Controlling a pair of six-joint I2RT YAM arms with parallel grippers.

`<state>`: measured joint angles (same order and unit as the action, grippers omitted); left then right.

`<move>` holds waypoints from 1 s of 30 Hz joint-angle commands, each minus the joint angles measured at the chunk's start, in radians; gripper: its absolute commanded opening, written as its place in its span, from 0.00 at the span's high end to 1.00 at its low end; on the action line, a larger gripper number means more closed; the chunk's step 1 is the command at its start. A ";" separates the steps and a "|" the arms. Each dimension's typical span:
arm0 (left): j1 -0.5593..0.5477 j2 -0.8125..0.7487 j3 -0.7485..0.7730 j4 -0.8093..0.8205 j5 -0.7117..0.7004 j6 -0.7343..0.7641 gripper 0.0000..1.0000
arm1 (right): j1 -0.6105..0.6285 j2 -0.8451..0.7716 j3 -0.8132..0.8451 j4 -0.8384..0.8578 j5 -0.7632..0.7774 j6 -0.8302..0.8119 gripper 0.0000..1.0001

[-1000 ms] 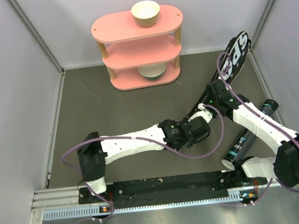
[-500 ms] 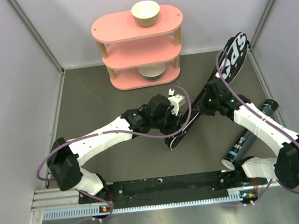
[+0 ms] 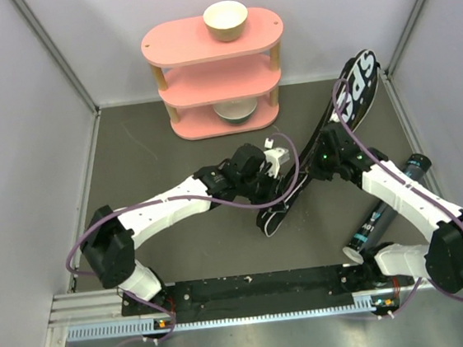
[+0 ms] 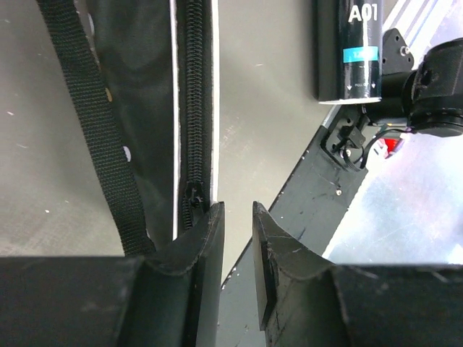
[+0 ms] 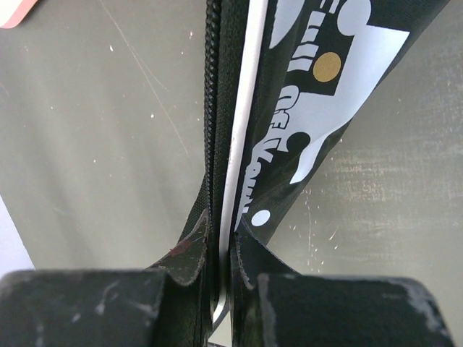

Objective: Pack up the badminton gear

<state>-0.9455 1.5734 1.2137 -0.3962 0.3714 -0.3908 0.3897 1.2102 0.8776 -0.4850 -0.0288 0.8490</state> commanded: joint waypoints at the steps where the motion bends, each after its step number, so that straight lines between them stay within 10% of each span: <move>1: 0.001 -0.070 0.029 0.010 -0.078 0.029 0.71 | -0.003 -0.041 0.014 0.085 -0.026 -0.021 1.00; 19: 0.027 -0.033 0.030 0.011 -0.063 0.090 0.65 | -0.002 -0.041 0.014 0.097 -0.046 -0.045 1.00; 26: 0.091 -0.115 -0.017 0.085 0.175 0.194 0.49 | -0.003 -0.057 0.014 0.106 -0.101 -0.169 1.00; 30: 0.117 -0.076 0.016 0.083 0.400 0.352 0.63 | -0.012 -0.058 0.011 0.112 -0.151 -0.226 1.00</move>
<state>-0.8478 1.5066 1.2018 -0.3702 0.5243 -0.2153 0.3893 1.1995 0.8761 -0.4789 -0.1009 0.7219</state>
